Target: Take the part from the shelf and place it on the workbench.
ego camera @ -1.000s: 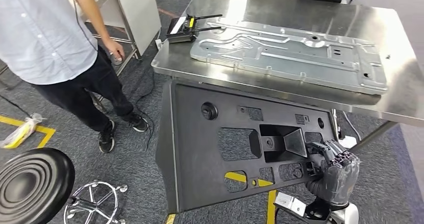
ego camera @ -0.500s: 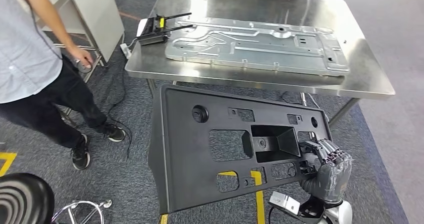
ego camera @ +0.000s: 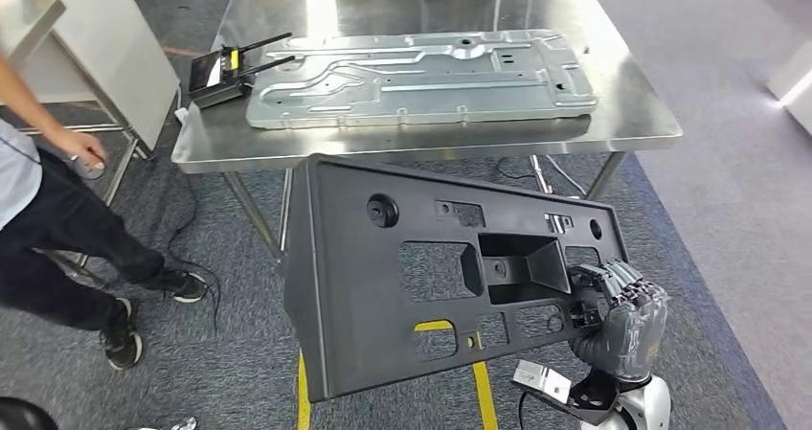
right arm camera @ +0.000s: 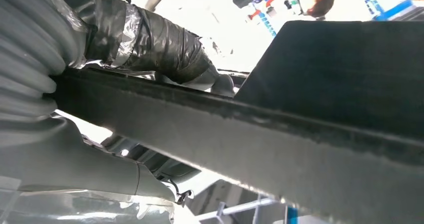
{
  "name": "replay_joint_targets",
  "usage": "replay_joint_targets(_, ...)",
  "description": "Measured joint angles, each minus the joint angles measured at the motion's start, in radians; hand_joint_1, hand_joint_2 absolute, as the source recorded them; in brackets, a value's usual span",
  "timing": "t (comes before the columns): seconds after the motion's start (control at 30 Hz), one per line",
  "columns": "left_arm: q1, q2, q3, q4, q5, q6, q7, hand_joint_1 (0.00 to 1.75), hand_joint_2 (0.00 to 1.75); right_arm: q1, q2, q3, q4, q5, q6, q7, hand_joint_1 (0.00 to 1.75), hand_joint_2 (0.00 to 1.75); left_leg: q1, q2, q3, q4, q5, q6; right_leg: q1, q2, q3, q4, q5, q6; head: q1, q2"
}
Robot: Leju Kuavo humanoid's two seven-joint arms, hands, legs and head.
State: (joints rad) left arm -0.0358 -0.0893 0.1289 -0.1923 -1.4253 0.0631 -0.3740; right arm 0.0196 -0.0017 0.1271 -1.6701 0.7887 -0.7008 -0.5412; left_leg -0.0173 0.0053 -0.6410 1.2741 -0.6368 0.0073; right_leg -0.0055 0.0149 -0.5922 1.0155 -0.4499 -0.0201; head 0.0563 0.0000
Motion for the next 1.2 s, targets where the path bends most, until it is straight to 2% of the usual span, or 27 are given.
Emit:
replay_joint_targets(0.03,-0.002,0.000,0.000,0.000,0.000,-0.001,-0.001,0.00,1.75,0.000,0.000,0.003,0.003,0.000,0.000,0.000,1.75,1.75,0.000,-0.001,-0.007,0.016,0.007,-0.002,0.000,0.013,0.000,0.002,-0.001,0.000,0.000,0.000)
replay_joint_targets(0.07,-0.003,0.000,0.000,0.000,0.000,-0.003,0.000,0.00,1.75,0.000,0.000,0.006,0.005,0.000,0.000,0.001,1.75,1.75,0.001,-0.003,0.003,-0.004,0.032,-0.003,0.000,0.027,0.001,0.005,-0.002,0.001,0.000,0.000)
replay_joint_targets(0.1,-0.001,0.000,0.000,0.000,0.000,-0.007,0.000,0.00,1.75,0.000,0.000,0.010,0.008,0.000,0.000,0.002,1.75,1.75,0.004,-0.010,0.027,-0.060,0.072,-0.004,-0.001,0.042,0.000,0.009,-0.003,0.003,0.000,0.000)
replay_joint_targets(0.17,0.000,0.000,0.000,0.000,0.000,-0.015,0.000,0.00,1.75,-0.003,-0.001,0.020,0.012,-0.004,0.000,0.009,1.75,1.75,0.014,-0.054,0.076,-0.180,0.126,-0.004,0.000,0.069,-0.007,0.020,-0.006,0.010,0.000,0.000)
replay_joint_targets(0.2,0.000,0.000,0.000,0.001,0.000,-0.018,-0.001,0.00,1.75,-0.006,-0.001,0.025,0.014,-0.006,0.000,0.013,1.75,1.75,0.018,-0.075,0.089,-0.218,0.136,-0.001,0.000,0.081,-0.014,0.025,-0.005,0.016,0.001,0.000)
replay_joint_targets(0.23,-0.001,0.000,0.000,0.002,0.000,-0.020,-0.003,0.00,1.75,-0.008,-0.002,0.029,0.016,-0.008,0.000,0.015,1.75,1.75,0.019,-0.088,0.092,-0.231,0.133,0.003,0.000,0.092,-0.022,0.028,-0.003,0.022,0.001,0.000)
replay_joint_targets(0.3,-0.002,-0.001,0.000,0.002,0.000,-0.022,-0.006,0.00,1.75,-0.009,-0.004,0.035,0.019,-0.009,0.000,0.017,1.75,1.75,0.019,-0.075,0.093,-0.238,0.135,0.015,-0.002,0.110,-0.032,0.028,0.003,0.034,0.000,0.000)
replay_joint_targets(0.33,-0.002,-0.001,0.000,0.002,0.000,-0.023,-0.007,0.00,1.75,-0.009,-0.006,0.036,0.020,-0.009,0.000,0.017,1.75,1.75,0.020,-0.064,0.096,-0.242,0.138,0.021,0.000,0.100,-0.036,0.033,0.000,0.039,0.001,0.000)
replay_joint_targets(0.4,0.000,-0.001,0.000,0.002,0.000,-0.026,-0.006,0.00,1.75,-0.012,-0.010,0.040,0.022,-0.009,0.000,0.017,1.75,1.75,0.024,-0.039,0.100,-0.251,0.142,0.033,0.002,0.049,-0.062,0.090,-0.032,0.050,0.004,0.000)
replay_joint_targets(0.43,0.001,0.000,0.000,0.002,0.000,-0.028,-0.006,0.00,1.75,-0.015,-0.011,0.042,0.023,-0.010,0.000,0.018,1.75,1.75,0.023,-0.027,0.102,-0.252,0.141,0.037,0.000,0.018,-0.090,0.146,-0.060,0.057,0.005,0.000)
replay_joint_targets(0.5,0.003,0.000,0.000,0.003,0.000,-0.032,-0.006,0.00,1.75,-0.017,-0.015,0.050,0.028,-0.021,0.000,0.023,1.75,1.75,0.021,-0.005,0.102,-0.252,0.138,0.040,-0.007,-0.007,-0.151,0.264,-0.103,0.066,0.006,0.000)
replay_joint_targets(0.53,0.003,0.000,0.000,0.003,0.000,-0.035,-0.006,0.00,1.75,-0.017,-0.019,0.056,0.031,-0.031,0.001,0.030,1.75,1.75,0.020,0.003,0.103,-0.252,0.136,0.039,-0.010,-0.011,-0.166,0.291,-0.104,0.068,0.006,0.000)
replay_joint_targets(0.57,0.002,0.000,0.000,0.003,0.000,-0.038,-0.006,0.00,1.75,-0.018,-0.024,0.064,0.034,-0.047,0.004,0.039,1.75,1.75,0.020,0.009,0.105,-0.252,0.134,0.038,-0.012,-0.013,-0.159,0.277,-0.085,0.069,0.006,0.000)
replay_joint_targets(0.63,0.002,0.000,0.000,0.003,0.000,-0.042,-0.005,0.00,1.75,-0.021,-0.039,0.083,0.037,-0.086,0.020,0.058,1.75,1.75,0.020,0.017,0.112,-0.252,0.128,0.034,-0.013,-0.019,-0.096,0.157,-0.023,0.065,0.006,0.000)
replay_joint_targets(0.67,0.001,0.000,0.000,0.003,0.000,-0.043,-0.005,0.00,1.75,-0.025,-0.046,0.092,0.039,-0.104,0.028,0.064,1.75,1.75,0.018,0.020,0.115,-0.251,0.125,0.030,-0.009,-0.024,-0.062,0.092,-0.002,0.060,0.006,0.000)
replay_joint_targets(0.7,0.001,0.000,0.000,0.003,0.000,-0.044,-0.004,0.00,1.75,-0.029,-0.051,0.100,0.040,-0.114,0.032,0.068,1.75,1.75,0.016,0.021,0.116,-0.252,0.123,0.026,-0.006,-0.027,-0.040,0.049,0.007,0.054,0.006,0.000)
replay_joint_targets(0.77,0.001,0.001,0.000,0.003,0.000,-0.044,-0.004,0.00,1.75,-0.034,-0.056,0.114,0.043,-0.113,0.027,0.068,1.75,1.75,0.013,0.022,0.118,-0.256,0.121,0.016,0.000,-0.029,-0.029,0.025,0.002,0.043,0.005,0.000)
replay_joint_targets(0.87,-0.001,0.003,0.000,0.003,0.000,-0.045,-0.004,0.00,1.75,-0.038,-0.061,0.133,0.048,-0.105,0.023,0.069,1.75,1.75,0.012,0.016,0.119,-0.243,0.105,0.001,-0.008,-0.025,-0.017,0.010,0.002,0.027,0.004,0.000)
replay_joint_targets(0.93,-0.002,0.004,0.000,0.003,0.000,-0.044,-0.008,0.00,1.75,-0.044,-0.064,0.148,0.051,-0.113,0.033,0.072,1.75,1.75,0.012,0.005,0.078,-0.155,0.059,-0.003,-0.010,-0.024,-0.005,0.003,0.000,0.014,0.002,0.000)
replay_joint_targets(1.0,-0.008,0.005,0.000,0.003,0.000,-0.043,-0.014,0.00,1.75,-0.048,-0.067,0.161,0.058,-0.123,0.046,0.075,1.75,1.75,0.008,-0.001,0.013,-0.024,0.011,-0.005,-0.006,-0.022,0.003,0.003,-0.007,0.006,0.001,0.000)
replay_joint_targets(1.03,-0.011,0.006,0.000,0.003,0.000,-0.043,-0.016,0.00,1.75,-0.048,-0.069,0.166,0.063,-0.125,0.050,0.077,1.75,1.75,0.006,-0.002,-0.005,0.012,0.009,-0.005,-0.004,-0.019,0.007,0.004,-0.011,0.004,0.001,0.000)
replay_joint_targets(1.07,-0.012,0.007,0.000,0.003,0.000,-0.043,-0.016,0.00,1.75,-0.049,-0.071,0.171,0.067,-0.126,0.052,0.078,1.75,1.75,0.005,-0.002,-0.006,0.011,0.028,-0.004,-0.003,-0.015,0.013,0.006,-0.015,0.004,0.001,0.000)
replay_joint_targets(1.1,-0.011,0.008,0.000,0.003,0.000,-0.043,-0.014,0.00,1.75,-0.049,-0.073,0.175,0.071,-0.126,0.053,0.079,1.75,1.75,0.006,-0.002,0.009,-0.028,0.066,-0.002,-0.002,-0.010,0.019,0.008,-0.020,0.005,0.001,0.000)
replay_joint_targets(1.13,-0.008,0.008,0.000,0.003,0.000,-0.043,-0.012,0.00,1.75,-0.050,-0.074,0.178,0.074,-0.126,0.053,0.080,1.75,1.75,0.007,-0.003,0.033,-0.091,0.108,-0.001,-0.001,-0.005,0.023,0.011,-0.026,0.007,0.001,0.000)
replay_joint_targets(1.17,-0.005,0.008,0.000,0.003,0.000,-0.043,-0.010,0.00,1.75,-0.051,-0.076,0.182,0.076,-0.126,0.053,0.080,1.75,1.75,0.008,-0.006,0.054,-0.148,0.139,0.001,0.000,0.000,0.026,0.015,-0.031,0.010,0.002,0.000)
replay_joint_targets(1.2,-0.003,0.008,0.000,0.004,0.000,-0.044,-0.009,0.00,1.75,-0.052,-0.077,0.185,0.078,-0.126,0.053,0.080,1.75,1.75,0.009,-0.009,0.072,-0.196,0.152,0.003,0.002,0.003,0.024,0.019,-0.034,0.014,0.002,0.000)
